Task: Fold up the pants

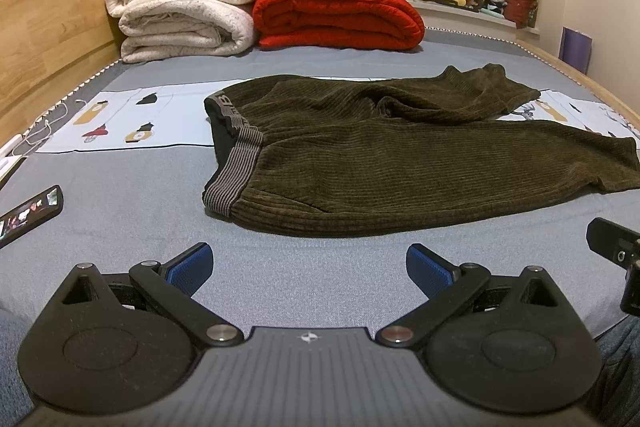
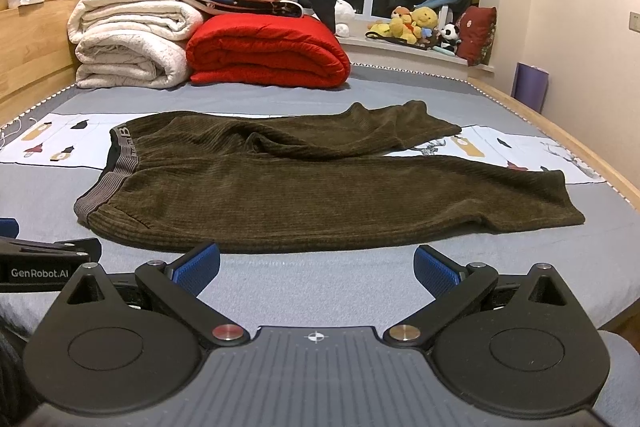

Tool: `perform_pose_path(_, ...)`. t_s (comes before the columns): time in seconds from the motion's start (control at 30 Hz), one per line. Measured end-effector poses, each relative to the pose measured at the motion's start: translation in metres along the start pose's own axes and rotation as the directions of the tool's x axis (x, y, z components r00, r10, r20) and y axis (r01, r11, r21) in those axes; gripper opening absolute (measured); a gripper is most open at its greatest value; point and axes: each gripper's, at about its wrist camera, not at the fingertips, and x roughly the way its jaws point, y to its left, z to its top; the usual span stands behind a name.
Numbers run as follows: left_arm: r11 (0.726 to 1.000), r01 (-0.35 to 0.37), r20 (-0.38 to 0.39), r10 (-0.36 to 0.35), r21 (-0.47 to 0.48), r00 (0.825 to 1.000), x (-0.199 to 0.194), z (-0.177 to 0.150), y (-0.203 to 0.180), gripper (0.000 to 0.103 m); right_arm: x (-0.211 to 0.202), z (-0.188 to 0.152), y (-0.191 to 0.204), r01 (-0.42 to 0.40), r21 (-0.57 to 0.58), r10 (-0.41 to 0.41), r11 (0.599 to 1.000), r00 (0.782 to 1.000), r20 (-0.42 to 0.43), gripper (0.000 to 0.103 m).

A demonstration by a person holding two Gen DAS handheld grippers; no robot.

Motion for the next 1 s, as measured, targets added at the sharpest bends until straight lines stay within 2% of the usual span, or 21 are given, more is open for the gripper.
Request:
perform_pose_path(0.6, 1.000, 0.003, -0.016, -0.002, 0.005, 1.000, 0.005, 0.000, -0.003, 0.103, 0.003, -0.001, 0.001, -0.016, 0.006, 0.016, 1.000, 1.000, -0.003, 0.102)
perform_pose_path(0.67, 1.000, -0.007, -0.016, 0.007, -0.002, 1.000, 0.006, -0.001, -0.002, 0.103, 0.005, 0.000, -0.002, -0.031, 0.019, 0.031, 0.999, 1.000, 0.001, 0.102)
perform_pose_path(0.73, 0.999, -0.047, -0.004, 0.047, -0.020, 0.999, 0.010, -0.001, 0.000, 0.103, 0.008, 0.002, -0.005, -0.044, 0.040, 0.044, 0.998, 0.999, 0.005, 0.102)
perform_pose_path(0.8, 0.995, -0.088, -0.025, 0.087, -0.053, 0.996, 0.018, 0.000, 0.006, 0.103, 0.014, 0.006, -0.012, -0.052, 0.065, 0.051, 0.997, 0.999, 0.016, 0.102)
perform_pose_path(0.87, 0.989, -0.096, -0.067, 0.088, -0.114, 0.994, 0.029, 0.002, 0.018, 0.103, 0.022, 0.012, -0.024, -0.054, 0.095, 0.050, 0.994, 0.998, 0.040, 0.102)
perform_pose_path(0.93, 0.973, -0.108, -0.123, 0.084, -0.206, 0.989, 0.041, 0.000, 0.035, 0.103, 0.036, 0.017, -0.042, -0.062, 0.125, 0.055, 0.990, 0.997, 0.058, 0.102)
perform_pose_path(1.0, 0.952, -0.117, -0.147, 0.077, -0.283, 0.986, 0.051, -0.001, 0.051, 0.103, 0.053, 0.018, -0.063, -0.039, 0.166, 0.031, 0.985, 0.998, 0.049, 0.102)
